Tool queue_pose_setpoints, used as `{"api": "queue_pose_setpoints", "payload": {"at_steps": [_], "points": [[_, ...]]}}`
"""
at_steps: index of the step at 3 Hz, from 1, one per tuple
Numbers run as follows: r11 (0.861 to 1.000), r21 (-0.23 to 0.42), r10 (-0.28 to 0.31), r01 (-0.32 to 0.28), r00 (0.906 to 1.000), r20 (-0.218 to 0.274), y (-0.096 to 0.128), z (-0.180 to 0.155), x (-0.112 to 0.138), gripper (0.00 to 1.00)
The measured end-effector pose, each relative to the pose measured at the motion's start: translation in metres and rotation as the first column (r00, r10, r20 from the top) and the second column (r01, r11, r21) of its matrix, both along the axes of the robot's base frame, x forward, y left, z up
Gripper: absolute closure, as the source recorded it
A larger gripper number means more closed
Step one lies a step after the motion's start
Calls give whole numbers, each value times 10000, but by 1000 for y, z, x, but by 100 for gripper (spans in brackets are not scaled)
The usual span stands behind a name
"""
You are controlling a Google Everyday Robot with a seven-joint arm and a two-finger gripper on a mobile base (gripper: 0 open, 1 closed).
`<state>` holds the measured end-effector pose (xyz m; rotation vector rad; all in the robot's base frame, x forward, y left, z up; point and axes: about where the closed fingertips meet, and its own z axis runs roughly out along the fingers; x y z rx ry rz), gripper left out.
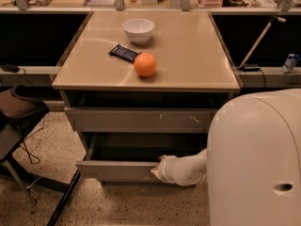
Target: Open middle drawer
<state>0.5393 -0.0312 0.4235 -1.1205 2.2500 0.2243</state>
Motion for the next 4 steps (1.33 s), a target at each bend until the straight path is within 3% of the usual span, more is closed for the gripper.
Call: {"api": "queue_pose_setpoints", "payload": {"at_steps": [4], "points": [[9996, -148, 238, -239, 9997, -78, -6, -3, -15, 100]]}}
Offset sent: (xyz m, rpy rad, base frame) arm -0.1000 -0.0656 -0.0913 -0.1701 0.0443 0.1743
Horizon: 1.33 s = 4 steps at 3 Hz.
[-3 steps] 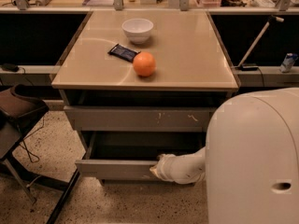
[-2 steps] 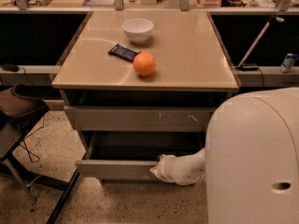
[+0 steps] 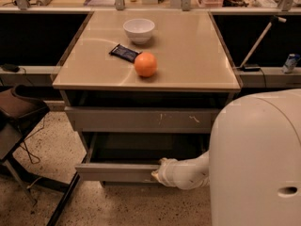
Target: Open middle drawer
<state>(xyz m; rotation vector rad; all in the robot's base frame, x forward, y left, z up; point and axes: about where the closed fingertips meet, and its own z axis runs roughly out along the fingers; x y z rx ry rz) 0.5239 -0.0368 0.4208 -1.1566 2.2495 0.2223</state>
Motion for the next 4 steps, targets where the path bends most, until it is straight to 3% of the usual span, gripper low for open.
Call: {"api": "queue_pose_setpoints", "payload": {"at_steps": [4], "points": [[10000, 18, 97, -97, 9999, -73, 2, 4, -5, 100]]}}
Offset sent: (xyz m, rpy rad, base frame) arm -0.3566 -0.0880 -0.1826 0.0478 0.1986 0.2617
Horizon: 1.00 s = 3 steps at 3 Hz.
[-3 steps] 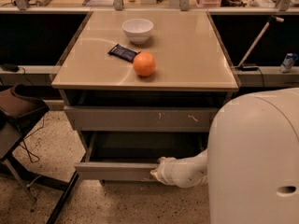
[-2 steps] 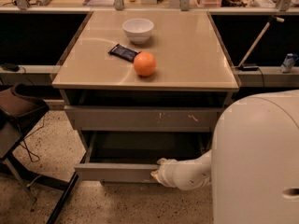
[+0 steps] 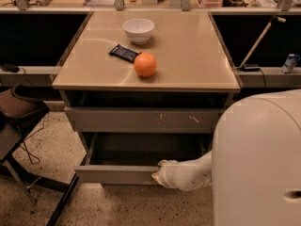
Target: Open middle drawer
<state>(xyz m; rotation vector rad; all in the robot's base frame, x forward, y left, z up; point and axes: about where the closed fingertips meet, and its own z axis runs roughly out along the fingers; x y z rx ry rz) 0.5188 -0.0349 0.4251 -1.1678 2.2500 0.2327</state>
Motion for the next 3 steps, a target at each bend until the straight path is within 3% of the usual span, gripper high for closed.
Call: {"api": "queue_pose_setpoints", "payload": {"at_steps": [1, 3], "points": [[10000, 73, 61, -60, 9999, -99, -2, -4, -11, 100], [10000, 37, 51, -50, 9999, -126, -1, 1, -8, 100]]}}
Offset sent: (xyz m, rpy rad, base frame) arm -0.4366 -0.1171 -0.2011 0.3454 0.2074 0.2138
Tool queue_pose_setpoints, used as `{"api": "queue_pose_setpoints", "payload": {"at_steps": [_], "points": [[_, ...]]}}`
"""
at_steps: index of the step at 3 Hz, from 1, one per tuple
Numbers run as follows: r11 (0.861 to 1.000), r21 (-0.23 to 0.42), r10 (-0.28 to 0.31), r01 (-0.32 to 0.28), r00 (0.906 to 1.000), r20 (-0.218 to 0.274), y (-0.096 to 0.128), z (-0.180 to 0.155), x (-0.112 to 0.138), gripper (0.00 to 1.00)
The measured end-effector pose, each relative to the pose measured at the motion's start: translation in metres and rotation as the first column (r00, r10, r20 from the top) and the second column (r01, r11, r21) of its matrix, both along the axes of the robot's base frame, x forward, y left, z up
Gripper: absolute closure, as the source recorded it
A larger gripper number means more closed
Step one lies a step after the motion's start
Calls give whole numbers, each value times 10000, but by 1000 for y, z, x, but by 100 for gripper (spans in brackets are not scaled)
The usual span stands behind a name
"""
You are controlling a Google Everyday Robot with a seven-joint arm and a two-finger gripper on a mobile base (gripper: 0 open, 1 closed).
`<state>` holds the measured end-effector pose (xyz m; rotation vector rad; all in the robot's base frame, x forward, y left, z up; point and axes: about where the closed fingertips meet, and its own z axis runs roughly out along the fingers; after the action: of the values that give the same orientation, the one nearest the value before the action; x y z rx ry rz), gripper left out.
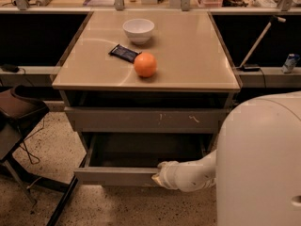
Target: Open middle drawer
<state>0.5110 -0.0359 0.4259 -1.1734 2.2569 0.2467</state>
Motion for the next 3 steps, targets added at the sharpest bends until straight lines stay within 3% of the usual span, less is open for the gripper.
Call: {"api": "queue_pose_setpoints", "payload": {"at_steps": [3], "points": [[9996, -37, 271, -271, 9996, -95, -3, -3, -15, 100]]}}
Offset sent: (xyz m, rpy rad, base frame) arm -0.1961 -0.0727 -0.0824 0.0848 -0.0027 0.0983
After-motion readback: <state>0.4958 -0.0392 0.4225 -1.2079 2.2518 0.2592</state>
